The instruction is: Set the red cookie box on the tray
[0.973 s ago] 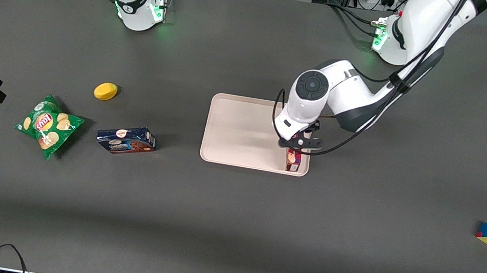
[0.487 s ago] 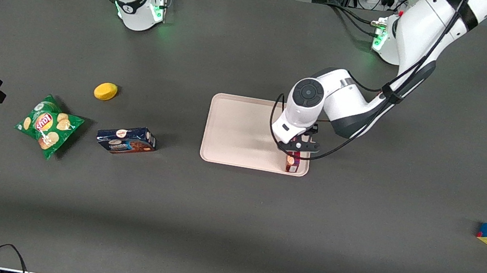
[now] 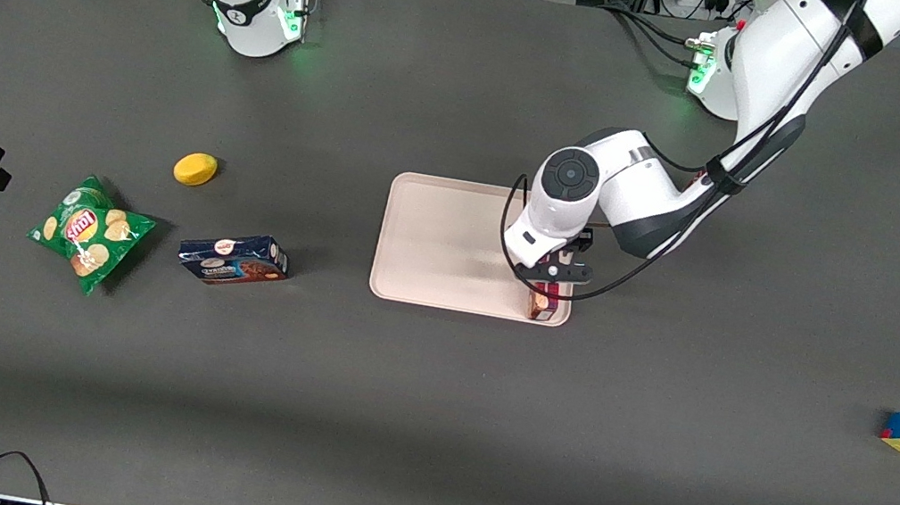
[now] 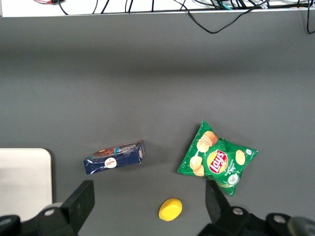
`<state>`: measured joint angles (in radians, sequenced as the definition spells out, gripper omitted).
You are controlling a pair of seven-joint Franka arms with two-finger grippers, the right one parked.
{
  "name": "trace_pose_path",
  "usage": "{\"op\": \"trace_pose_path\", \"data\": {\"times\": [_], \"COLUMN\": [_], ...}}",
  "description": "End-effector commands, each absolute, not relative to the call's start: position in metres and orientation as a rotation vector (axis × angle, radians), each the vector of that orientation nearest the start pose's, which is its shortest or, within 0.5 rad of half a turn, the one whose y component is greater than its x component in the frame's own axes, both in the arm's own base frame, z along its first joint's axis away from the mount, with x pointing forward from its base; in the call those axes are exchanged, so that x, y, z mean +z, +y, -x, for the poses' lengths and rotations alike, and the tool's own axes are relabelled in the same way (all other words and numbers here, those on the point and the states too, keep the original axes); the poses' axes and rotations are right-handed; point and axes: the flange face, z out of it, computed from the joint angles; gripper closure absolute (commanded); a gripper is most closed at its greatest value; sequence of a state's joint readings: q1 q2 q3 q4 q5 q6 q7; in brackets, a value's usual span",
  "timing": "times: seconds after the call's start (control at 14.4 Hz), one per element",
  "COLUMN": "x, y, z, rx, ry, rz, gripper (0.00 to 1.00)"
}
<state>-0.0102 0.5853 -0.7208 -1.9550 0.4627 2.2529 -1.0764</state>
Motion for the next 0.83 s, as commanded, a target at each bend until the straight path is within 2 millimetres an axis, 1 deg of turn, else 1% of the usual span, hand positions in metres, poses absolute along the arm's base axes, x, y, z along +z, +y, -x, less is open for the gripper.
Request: {"op": "trace_pose_path", "data": {"times": [0.0, 0.07, 0.14, 0.21, 0.28, 0.35, 0.42, 0.49, 0.63, 0.7, 0.76], "x": [0.232, 0.233, 0.239, 0.253, 0.276, 0.3, 0.326, 0.352, 0.413, 0.443, 0.465], "y": [-0.386, -0.386, -0.387, -0.392, -0.397, -0.404, -0.408, -0.407, -0.394, -0.383, -0.368], "z": [-0.467, -0.467, -0.47, -0.476, -0.483, -0.485, -0.491, -0.497, -0.506, -0.512, -0.516], "rx": [0.102, 0.098, 0.086, 0.06, 0.013, -0.01, -0.013, -0.017, -0.022, -0.021, -0.004], "ry": [-0.159, -0.167, -0.172, -0.171, -0.169, -0.14, -0.081, -0.029, 0.009, 0.031, 0.074], "rz": [3.084, 3.084, 3.085, 3.096, 3.101, 3.092, 3.078, 3.049, 3.014, 3.022, 3.021], "gripper": [0.0, 0.0, 0.0, 0.0, 0.0, 0.0, 0.0, 0.0, 0.0, 0.0, 0.0]}}
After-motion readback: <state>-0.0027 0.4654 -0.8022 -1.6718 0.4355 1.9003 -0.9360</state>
